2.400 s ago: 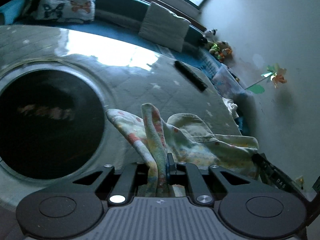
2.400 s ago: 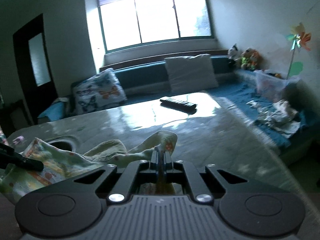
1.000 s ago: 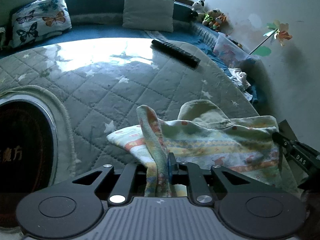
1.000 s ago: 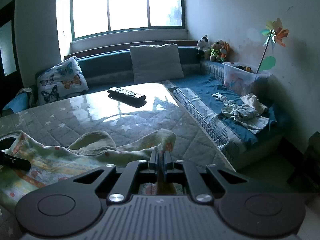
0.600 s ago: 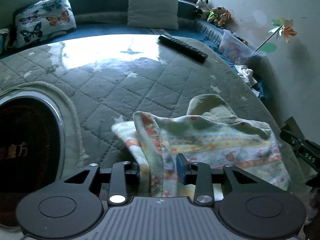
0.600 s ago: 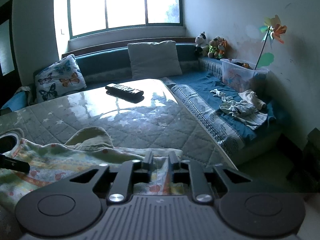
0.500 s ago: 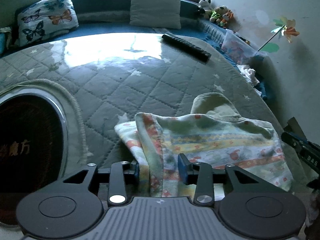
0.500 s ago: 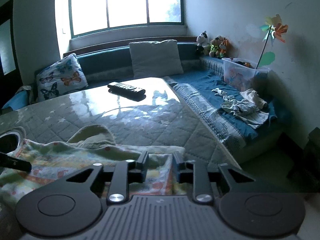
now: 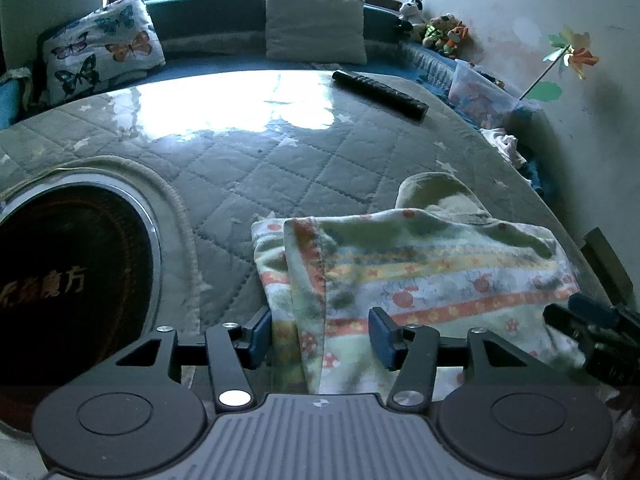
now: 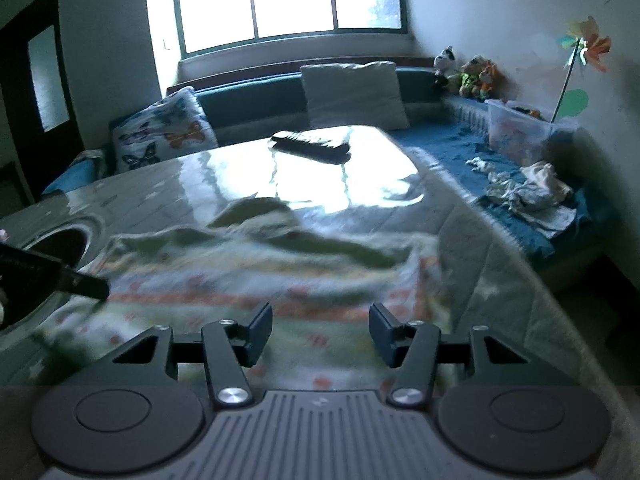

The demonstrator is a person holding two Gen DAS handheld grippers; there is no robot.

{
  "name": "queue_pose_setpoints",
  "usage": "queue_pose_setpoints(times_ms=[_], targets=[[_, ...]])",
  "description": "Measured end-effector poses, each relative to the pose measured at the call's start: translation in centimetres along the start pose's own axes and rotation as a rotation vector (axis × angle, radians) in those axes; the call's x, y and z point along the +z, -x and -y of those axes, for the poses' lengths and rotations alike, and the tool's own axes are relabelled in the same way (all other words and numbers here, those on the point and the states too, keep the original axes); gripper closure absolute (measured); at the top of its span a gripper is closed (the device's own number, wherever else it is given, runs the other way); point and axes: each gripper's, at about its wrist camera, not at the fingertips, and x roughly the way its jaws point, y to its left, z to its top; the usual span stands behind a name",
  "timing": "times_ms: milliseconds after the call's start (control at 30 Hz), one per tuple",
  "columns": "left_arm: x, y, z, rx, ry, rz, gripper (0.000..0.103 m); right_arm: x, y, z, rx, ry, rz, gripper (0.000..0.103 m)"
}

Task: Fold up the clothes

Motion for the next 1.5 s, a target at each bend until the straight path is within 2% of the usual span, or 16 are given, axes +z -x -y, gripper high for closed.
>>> queue_pose_setpoints(times_ms=[367,567,667,867,933,1100,1400,1500], targets=[[-2.0,0.6,0.0,0.023,-0.052,0.026,0.042,-3.0,2.6,0.7,0.006,-0.048,0.002,0.047],[-2.5,0.9,-0.1,0.031,-0.055,0.035,0.039,-2.8,3.4,0.6,-0.005,-0.045,0.000,0.045],[-2.8,1.3,-0.2,0.038,-0.055,0.045,0.035,-2.2,3.1,0.3,0.001,-0.043,0.014,0.035],[-3.4,2.3,-0.3,0.041,-0.056,0.057,0.030,-0.5,1.3,-0.6,0.003,-0.035,0.033,0.029],[-3.7,2.6,-0.3,0.043,-0.062,0.065,0.024,-0.5,0.8,-0.8,0.001,-0.037,0.031,0.022],[-4.2,3.1,0.0,0.044,-0.082,0.073,0.013,-1.1,0.3,-0.9,0.001,-0.058,0.012,0.017],[-5.3,3.9,0.4,0.032,-0.099,0.079,0.004,-1.9,0.5,-1.4,-0.013,-0.046,0.001,0.001],[-5.7,4.4,0.5,0.025,-0.105,0.089,0.001,-2.1,0.7,-1.8,-0.019,-0.034,-0.002,0.000]])
